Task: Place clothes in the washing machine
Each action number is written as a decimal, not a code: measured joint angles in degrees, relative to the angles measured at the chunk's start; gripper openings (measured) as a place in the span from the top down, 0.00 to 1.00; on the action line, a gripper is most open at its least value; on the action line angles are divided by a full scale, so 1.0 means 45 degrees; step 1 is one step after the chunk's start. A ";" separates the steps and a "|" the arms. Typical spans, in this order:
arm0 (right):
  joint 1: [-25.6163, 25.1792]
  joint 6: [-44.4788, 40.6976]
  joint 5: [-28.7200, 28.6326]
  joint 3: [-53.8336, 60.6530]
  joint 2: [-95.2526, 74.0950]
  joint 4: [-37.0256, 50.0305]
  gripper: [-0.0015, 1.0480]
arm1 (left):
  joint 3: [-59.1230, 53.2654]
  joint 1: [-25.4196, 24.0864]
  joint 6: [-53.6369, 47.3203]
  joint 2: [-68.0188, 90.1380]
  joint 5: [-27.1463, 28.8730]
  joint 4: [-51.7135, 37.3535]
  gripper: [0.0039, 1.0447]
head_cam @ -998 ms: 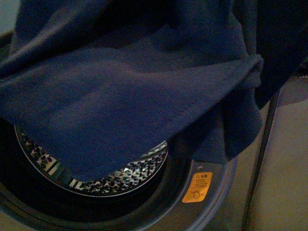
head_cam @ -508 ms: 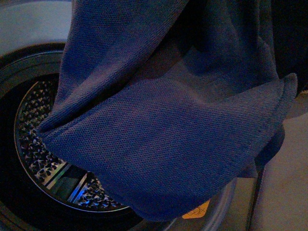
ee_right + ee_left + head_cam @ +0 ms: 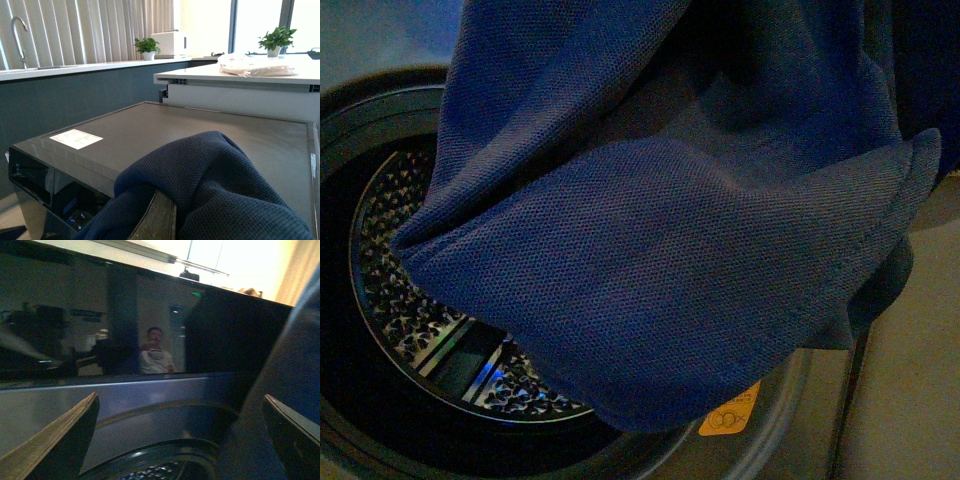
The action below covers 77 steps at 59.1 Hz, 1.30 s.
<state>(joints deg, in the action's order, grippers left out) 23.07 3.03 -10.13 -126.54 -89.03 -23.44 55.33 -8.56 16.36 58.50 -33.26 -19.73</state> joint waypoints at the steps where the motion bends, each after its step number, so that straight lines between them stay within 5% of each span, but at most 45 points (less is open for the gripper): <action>1: 0.0000 0.0000 0.0000 0.0000 0.0000 0.0000 0.95 | 0.0136 0.0384 -0.0068 0.0151 0.0005 0.0073 0.06; 23: 0.0000 0.0000 0.0000 0.0000 0.0000 0.0000 0.95 | 0.1831 0.5693 -0.1889 0.2579 0.0656 0.0379 0.06; 51: 0.0000 0.0000 0.0019 0.0000 0.0000 0.0000 0.95 | 0.1515 0.8179 -0.0393 0.2890 -0.0733 -0.2861 0.06; 67: -0.0005 0.0000 0.0029 0.0000 0.0000 0.0000 0.95 | 0.2195 0.9598 -0.0568 0.4201 0.1438 -0.2982 0.06; 77: -0.0005 0.0000 0.0044 0.0000 0.0010 0.0005 0.95 | 0.3842 1.0875 -0.1428 0.5338 0.4619 -0.2171 0.06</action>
<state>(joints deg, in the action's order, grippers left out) 23.05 3.03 -9.93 -126.54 -88.99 -23.42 72.62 40.38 9.93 82.52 -12.47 -29.50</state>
